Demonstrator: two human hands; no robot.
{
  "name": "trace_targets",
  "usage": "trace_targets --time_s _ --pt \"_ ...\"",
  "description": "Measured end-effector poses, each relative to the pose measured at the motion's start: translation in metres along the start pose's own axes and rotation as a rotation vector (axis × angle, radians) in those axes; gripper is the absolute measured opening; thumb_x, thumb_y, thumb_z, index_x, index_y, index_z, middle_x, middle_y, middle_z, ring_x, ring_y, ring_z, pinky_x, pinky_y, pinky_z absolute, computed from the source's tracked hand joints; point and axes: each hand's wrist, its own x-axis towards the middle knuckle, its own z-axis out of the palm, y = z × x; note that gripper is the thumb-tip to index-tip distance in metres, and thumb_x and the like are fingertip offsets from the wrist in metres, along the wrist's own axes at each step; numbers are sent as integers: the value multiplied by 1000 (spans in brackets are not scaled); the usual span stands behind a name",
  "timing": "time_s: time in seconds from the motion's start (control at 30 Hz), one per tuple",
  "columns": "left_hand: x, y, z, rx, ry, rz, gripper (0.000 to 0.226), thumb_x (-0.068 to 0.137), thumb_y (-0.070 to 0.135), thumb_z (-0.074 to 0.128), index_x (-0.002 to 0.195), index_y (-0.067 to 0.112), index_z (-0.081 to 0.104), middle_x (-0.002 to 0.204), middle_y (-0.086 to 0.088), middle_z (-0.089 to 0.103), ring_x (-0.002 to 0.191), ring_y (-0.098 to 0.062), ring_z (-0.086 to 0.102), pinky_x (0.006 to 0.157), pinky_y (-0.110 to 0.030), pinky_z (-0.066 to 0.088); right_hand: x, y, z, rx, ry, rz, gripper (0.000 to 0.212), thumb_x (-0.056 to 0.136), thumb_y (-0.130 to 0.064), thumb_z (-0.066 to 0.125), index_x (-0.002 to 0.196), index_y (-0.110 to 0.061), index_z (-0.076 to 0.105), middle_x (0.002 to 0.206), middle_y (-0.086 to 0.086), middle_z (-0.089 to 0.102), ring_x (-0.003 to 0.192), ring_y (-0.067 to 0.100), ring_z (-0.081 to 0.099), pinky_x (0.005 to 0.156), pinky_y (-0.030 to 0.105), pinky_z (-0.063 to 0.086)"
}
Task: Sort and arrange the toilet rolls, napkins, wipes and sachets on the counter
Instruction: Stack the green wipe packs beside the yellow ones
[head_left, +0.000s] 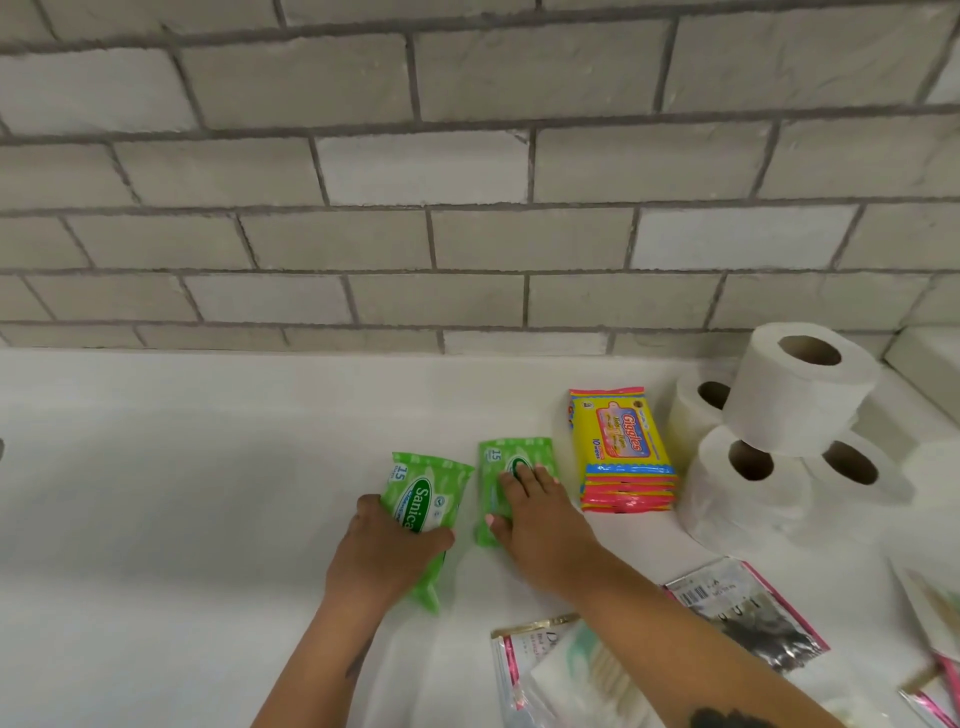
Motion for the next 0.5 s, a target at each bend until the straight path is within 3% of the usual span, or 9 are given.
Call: trace_targets --time_s 0.5 --pt "12 11 4 -7 4 2 63 62 46 74 103 17 37 97 -1 57 87 -22 59 75 -34 50 40 8 -6 -30 7 76 61 100 -42 25 151 -14 8 159 10 2 146 28 -3 118 41 -2"
